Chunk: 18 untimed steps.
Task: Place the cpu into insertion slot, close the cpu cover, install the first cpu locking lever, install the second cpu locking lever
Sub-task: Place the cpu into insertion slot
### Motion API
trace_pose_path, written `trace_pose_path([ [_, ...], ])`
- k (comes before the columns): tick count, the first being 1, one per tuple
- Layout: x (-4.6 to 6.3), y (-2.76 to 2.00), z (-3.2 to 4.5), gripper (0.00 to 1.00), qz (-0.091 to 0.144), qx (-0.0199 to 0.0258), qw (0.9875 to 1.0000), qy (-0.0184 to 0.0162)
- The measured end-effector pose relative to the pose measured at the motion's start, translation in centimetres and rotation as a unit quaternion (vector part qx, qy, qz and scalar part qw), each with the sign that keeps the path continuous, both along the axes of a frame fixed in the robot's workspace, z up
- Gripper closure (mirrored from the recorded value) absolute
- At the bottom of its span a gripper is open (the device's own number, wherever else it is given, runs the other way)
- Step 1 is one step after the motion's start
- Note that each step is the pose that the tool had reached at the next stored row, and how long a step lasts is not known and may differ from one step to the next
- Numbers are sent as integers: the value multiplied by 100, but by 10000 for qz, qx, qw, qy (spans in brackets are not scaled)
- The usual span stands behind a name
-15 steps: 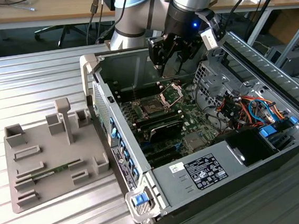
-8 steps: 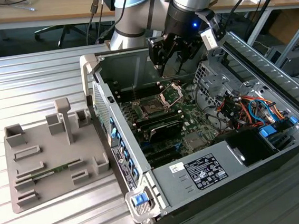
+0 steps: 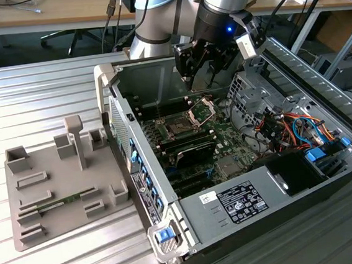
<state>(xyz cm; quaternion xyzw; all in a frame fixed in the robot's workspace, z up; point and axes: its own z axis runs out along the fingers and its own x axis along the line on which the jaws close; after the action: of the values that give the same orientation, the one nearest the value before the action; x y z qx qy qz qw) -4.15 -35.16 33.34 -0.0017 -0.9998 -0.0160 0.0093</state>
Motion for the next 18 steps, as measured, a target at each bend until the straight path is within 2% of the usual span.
trace_pose_path([
  [18, 0, 0, 0, 46, -50, 0, 10000, 0],
])
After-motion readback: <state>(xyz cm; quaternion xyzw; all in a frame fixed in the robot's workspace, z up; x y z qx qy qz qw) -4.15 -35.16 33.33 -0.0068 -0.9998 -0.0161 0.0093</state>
